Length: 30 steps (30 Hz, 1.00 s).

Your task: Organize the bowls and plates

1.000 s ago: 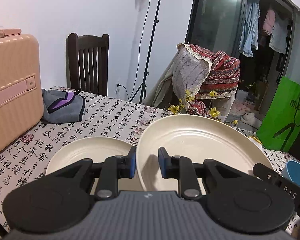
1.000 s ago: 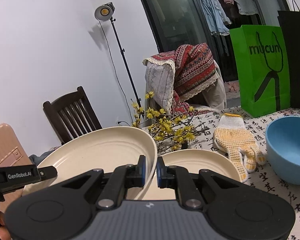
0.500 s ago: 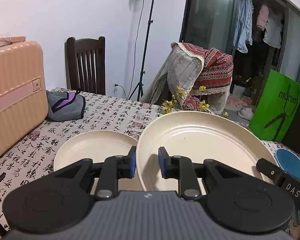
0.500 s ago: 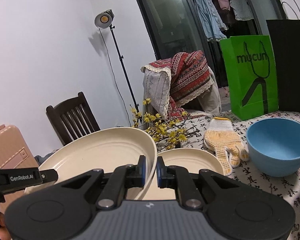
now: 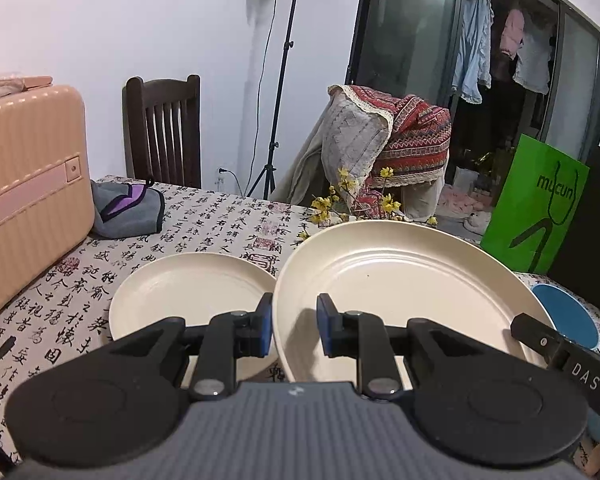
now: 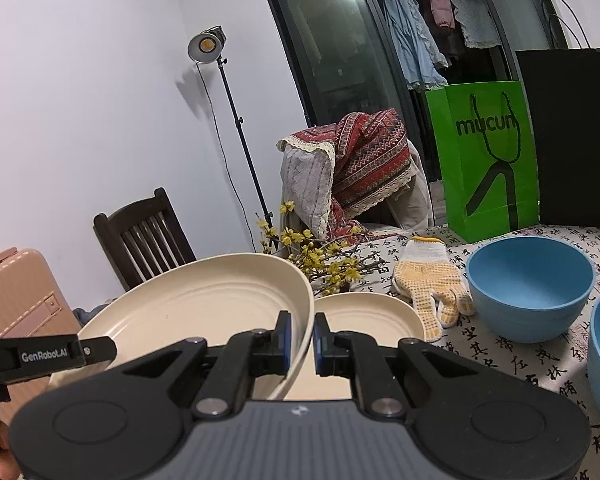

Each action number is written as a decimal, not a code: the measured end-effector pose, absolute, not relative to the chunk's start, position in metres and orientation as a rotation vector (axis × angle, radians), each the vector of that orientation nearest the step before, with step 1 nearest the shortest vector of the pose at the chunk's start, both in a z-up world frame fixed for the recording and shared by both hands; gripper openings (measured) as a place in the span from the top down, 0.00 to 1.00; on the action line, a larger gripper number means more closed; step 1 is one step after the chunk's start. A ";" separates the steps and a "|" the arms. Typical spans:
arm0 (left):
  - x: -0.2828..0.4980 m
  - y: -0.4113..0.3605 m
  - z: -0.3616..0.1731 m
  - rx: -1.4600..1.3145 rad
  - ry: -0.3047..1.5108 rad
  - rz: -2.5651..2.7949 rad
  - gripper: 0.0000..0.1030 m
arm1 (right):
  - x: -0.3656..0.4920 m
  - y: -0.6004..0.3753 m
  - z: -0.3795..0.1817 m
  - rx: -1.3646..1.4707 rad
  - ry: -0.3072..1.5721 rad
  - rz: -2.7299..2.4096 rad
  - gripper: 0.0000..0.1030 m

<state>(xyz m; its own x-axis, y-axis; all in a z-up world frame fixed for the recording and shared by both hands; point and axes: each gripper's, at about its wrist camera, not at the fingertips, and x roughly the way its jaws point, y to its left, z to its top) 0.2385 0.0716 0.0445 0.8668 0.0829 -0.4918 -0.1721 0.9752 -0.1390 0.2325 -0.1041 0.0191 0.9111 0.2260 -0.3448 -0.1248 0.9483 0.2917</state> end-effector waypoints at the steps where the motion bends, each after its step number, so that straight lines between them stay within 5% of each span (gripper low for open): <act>1: 0.237 0.071 0.045 -0.181 0.505 0.135 0.78 | 0.231 -0.104 0.020 0.270 0.384 0.182 0.90; 30: 0.189 0.046 0.057 -0.149 0.467 0.096 0.78 | 0.185 -0.130 0.029 0.284 0.350 0.153 0.90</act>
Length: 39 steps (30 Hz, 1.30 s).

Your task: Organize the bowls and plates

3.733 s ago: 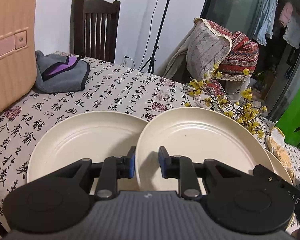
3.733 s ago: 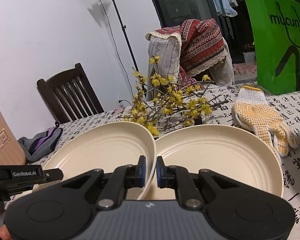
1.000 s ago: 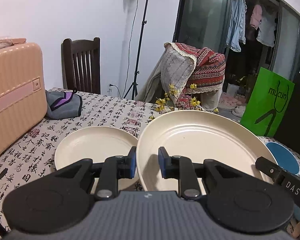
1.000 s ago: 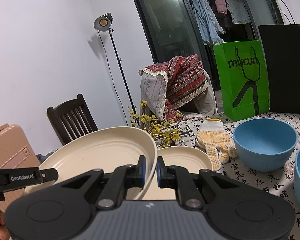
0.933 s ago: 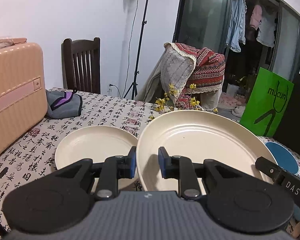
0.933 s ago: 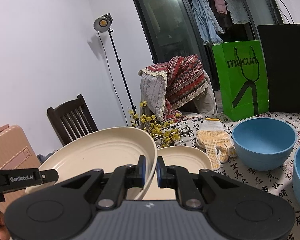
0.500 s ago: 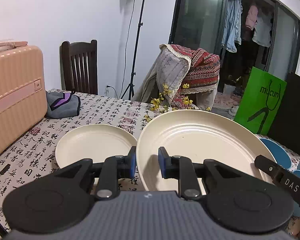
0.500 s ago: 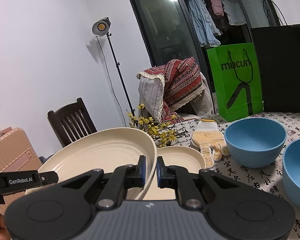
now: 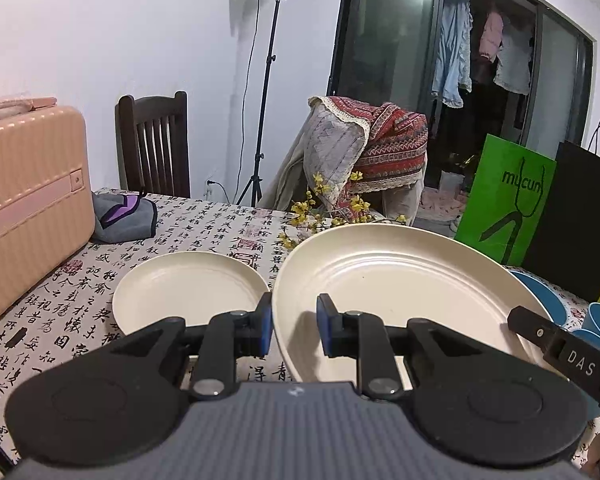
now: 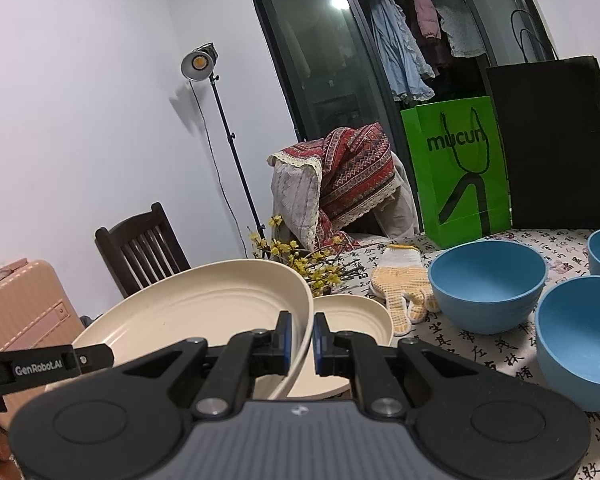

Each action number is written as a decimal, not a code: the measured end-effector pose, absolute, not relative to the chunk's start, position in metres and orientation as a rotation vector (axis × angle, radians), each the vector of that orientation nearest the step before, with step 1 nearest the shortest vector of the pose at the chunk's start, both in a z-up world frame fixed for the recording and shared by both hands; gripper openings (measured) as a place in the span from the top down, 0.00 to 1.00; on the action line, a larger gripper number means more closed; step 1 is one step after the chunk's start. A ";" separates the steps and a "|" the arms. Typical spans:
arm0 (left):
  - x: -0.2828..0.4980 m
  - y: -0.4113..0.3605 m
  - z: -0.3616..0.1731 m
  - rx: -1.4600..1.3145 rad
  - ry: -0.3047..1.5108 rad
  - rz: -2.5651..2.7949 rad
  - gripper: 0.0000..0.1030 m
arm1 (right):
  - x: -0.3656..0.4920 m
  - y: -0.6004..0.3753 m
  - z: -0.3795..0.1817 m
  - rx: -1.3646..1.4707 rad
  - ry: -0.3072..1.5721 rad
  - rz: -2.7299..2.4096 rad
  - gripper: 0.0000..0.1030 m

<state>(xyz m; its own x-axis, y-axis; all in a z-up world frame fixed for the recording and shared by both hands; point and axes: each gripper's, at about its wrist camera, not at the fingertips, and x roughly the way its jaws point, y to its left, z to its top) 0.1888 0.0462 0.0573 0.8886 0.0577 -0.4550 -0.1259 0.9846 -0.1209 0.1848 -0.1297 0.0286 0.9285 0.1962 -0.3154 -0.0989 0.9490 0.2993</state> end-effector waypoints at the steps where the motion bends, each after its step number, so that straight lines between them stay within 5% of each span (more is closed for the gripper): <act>1: 0.187 0.046 0.058 -0.149 0.466 0.094 0.78 | 0.183 -0.131 0.029 0.285 0.349 0.152 0.90; 39: 0.136 0.019 0.065 -0.154 0.438 0.048 0.78 | 0.132 -0.159 0.030 0.304 0.313 0.131 0.90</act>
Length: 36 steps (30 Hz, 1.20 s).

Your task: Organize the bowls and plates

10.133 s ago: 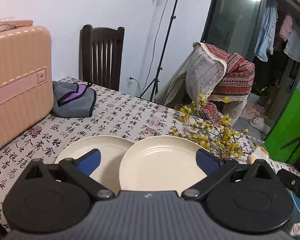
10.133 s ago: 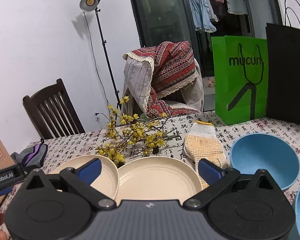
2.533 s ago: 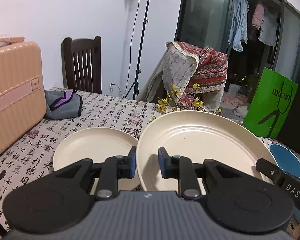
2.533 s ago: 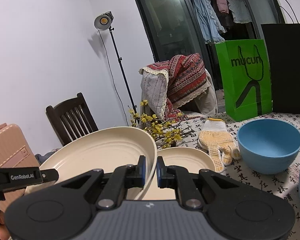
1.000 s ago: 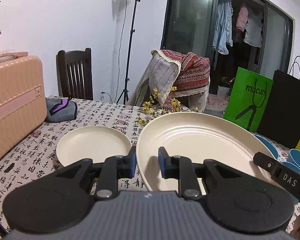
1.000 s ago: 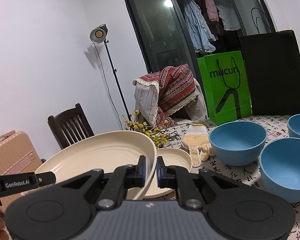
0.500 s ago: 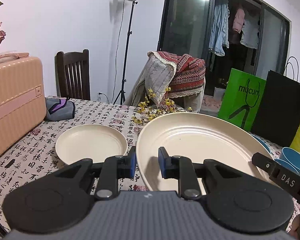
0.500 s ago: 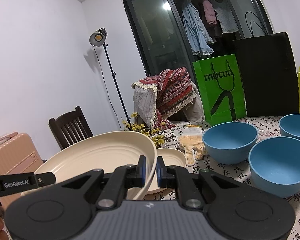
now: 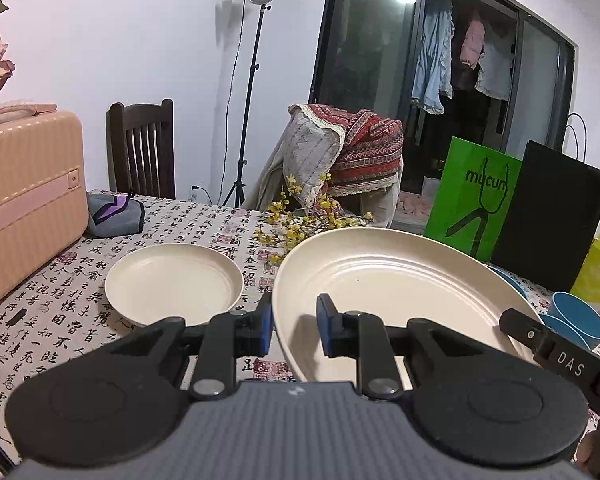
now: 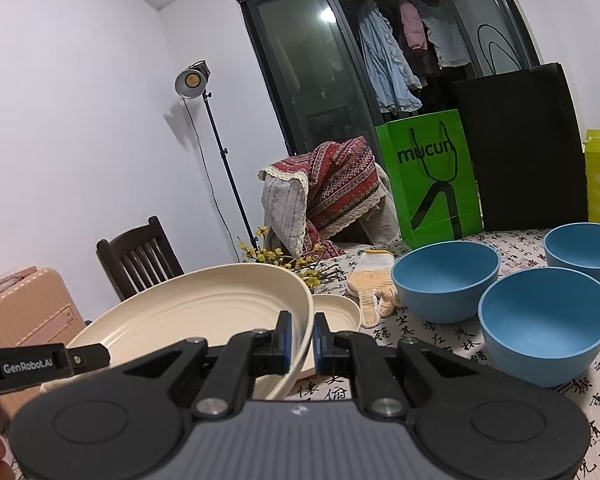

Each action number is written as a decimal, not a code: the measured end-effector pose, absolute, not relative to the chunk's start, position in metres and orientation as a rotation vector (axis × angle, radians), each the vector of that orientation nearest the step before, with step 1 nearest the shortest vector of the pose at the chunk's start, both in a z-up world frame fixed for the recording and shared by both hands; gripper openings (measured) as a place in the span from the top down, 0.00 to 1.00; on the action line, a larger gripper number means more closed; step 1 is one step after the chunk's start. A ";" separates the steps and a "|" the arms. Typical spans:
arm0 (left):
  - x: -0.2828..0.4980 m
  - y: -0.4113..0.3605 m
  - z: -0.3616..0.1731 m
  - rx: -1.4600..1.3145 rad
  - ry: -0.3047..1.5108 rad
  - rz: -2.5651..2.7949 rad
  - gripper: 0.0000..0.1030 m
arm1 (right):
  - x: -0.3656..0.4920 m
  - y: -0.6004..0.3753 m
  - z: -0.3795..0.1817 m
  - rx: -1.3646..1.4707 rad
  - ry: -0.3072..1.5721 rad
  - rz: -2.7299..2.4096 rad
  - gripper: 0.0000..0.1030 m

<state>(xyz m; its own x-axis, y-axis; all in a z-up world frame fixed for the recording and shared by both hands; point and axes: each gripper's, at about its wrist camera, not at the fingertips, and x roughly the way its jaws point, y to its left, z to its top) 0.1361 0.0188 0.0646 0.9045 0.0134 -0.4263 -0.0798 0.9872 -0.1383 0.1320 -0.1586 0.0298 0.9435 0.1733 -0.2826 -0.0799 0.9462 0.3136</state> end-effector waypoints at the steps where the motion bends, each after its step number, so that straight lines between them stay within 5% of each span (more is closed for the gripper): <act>1: 0.135 0.018 0.064 -0.156 0.438 0.046 0.78 | 0.131 -0.159 0.030 0.304 0.312 0.131 0.90; 36: 0.093 -0.015 0.065 -0.145 0.374 -0.022 0.78 | 0.089 -0.198 0.021 0.338 0.257 0.112 0.90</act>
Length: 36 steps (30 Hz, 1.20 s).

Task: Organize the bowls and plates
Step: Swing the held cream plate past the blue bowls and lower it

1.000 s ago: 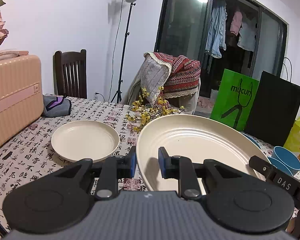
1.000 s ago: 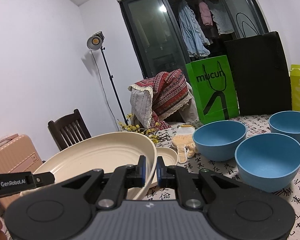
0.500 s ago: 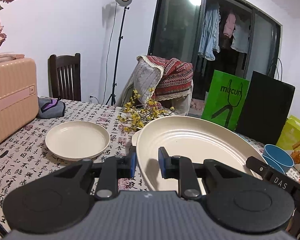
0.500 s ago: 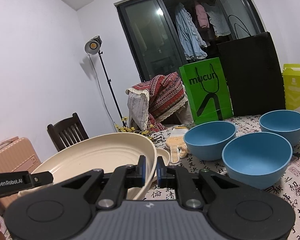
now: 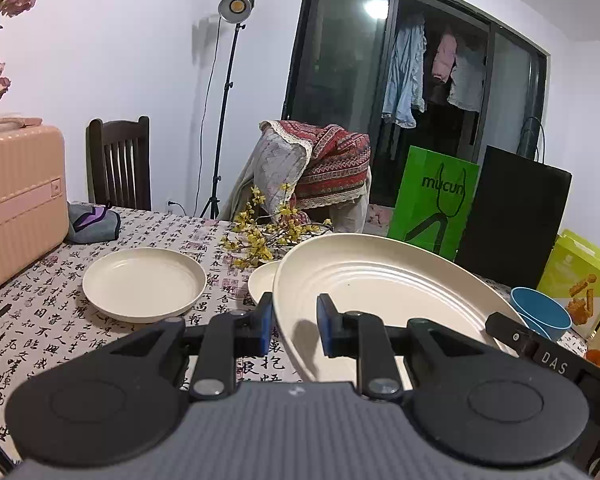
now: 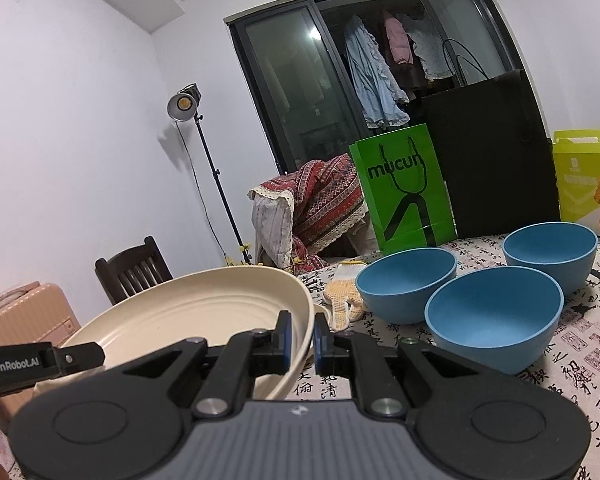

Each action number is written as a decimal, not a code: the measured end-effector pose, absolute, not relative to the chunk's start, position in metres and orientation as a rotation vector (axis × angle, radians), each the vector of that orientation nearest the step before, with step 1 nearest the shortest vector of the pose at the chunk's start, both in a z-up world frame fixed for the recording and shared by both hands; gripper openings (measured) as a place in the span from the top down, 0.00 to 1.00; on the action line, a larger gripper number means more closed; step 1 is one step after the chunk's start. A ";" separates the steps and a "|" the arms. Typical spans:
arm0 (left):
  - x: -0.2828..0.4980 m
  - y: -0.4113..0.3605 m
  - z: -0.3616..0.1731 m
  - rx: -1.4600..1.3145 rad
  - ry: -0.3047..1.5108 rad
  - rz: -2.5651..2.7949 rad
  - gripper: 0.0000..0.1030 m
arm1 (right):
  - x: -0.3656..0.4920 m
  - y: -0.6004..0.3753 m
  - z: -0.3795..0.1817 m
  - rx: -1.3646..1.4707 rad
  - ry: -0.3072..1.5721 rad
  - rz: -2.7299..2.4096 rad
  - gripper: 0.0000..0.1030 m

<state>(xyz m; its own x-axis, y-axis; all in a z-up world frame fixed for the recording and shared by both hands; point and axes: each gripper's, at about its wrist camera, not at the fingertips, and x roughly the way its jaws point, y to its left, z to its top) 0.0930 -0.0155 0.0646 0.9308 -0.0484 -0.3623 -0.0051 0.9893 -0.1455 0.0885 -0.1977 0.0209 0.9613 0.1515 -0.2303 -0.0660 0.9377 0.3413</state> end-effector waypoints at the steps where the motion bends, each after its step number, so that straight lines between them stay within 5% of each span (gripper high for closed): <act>1: 0.092 -0.016 0.064 -0.143 0.373 -0.024 0.79 | 0.088 -0.199 0.021 0.340 0.257 0.113 0.90; 36: 0.069 -0.036 0.043 -0.076 0.394 -0.107 0.78 | 0.055 -0.219 0.005 0.311 0.262 0.088 0.90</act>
<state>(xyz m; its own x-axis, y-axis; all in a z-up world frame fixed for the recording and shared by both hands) 0.0687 -0.0362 0.0425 0.9180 -0.1188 -0.3783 0.0894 0.9915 -0.0945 0.0550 -0.2186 0.0049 0.9623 0.1258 -0.2411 -0.0455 0.9486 0.3133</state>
